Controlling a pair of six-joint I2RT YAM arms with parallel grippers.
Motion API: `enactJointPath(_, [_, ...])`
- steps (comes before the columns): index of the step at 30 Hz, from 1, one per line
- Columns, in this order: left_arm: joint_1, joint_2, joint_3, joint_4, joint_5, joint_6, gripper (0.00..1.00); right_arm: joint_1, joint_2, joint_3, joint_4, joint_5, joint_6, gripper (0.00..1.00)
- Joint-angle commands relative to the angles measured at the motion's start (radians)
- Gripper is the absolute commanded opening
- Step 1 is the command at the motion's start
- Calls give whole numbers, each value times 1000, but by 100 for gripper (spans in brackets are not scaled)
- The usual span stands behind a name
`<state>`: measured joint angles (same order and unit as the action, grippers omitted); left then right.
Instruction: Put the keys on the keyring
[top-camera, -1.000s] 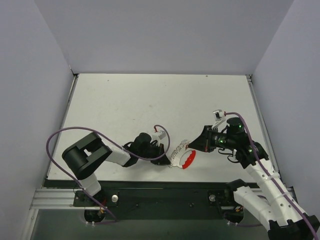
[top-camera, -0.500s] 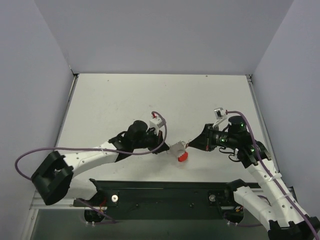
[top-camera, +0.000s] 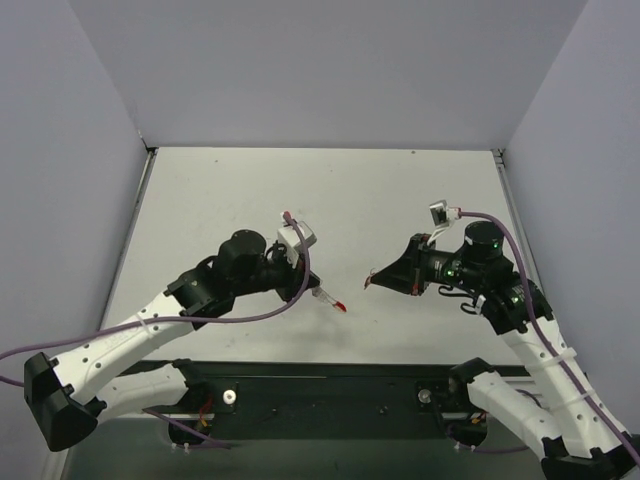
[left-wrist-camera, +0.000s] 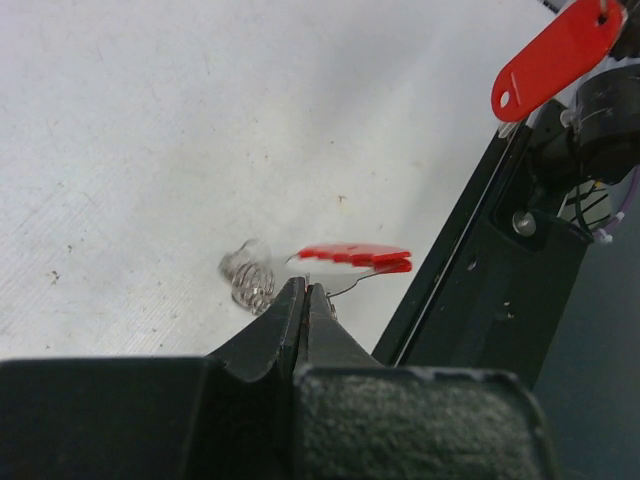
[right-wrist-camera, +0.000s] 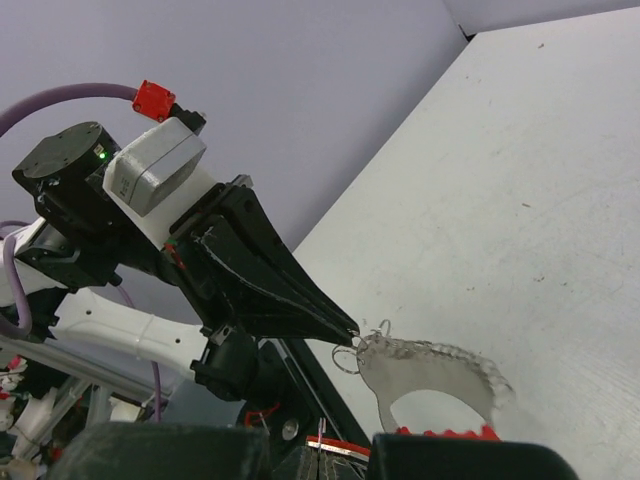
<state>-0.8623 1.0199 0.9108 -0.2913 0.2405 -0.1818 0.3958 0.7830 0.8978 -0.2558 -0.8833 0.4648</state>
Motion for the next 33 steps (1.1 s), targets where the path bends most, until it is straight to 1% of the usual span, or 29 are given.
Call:
enactJointPath(1, [-4,6,27,-68,-7,68,0,38,19,-2,82,-23,20,0])
enactJointPath(4, [-6,-17,-12,-11,28,62,0,61,27,4,84,-11,14,0])
enactJointPath(7, [-10,-76,-56,105,74,61,0,78,32,19,92,-3,9,0])
enactJointPath(8, [-14,-113,-67,179,89,59,0,87,36,27,92,-2,8,0])
enactJointPath(10, [-15,-151,-111,259,103,50,0,100,41,47,95,3,2,0])
enactJointPath(11, [-17,-188,-130,356,121,47,0,109,47,52,96,6,-3,0])
enactJointPath(13, [-20,-222,-186,452,140,35,0,118,48,72,101,12,-9,0])
enactJointPath(14, [-21,-253,-203,540,151,28,0,121,48,76,104,14,-8,0])
enactJointPath(17, [-24,-290,-246,673,167,4,0,136,52,101,115,17,-8,0])
enactJointPath(19, [-23,-300,-259,721,177,-22,0,149,52,113,133,17,1,0])
enactJointPath(22, [-23,-304,-286,845,233,-65,0,166,58,144,154,9,12,0])
enactJointPath(23, [-23,-297,-291,910,262,-79,0,172,68,164,153,7,11,0])
enactJointPath(25, [-24,-291,-303,972,301,-114,0,190,76,182,142,9,5,0])
enactJointPath(26, [-24,-279,-306,1032,309,-123,0,196,82,190,141,12,3,0])
enactJointPath(33, [-24,-231,-329,1238,324,-223,0,259,102,227,132,26,-9,0])
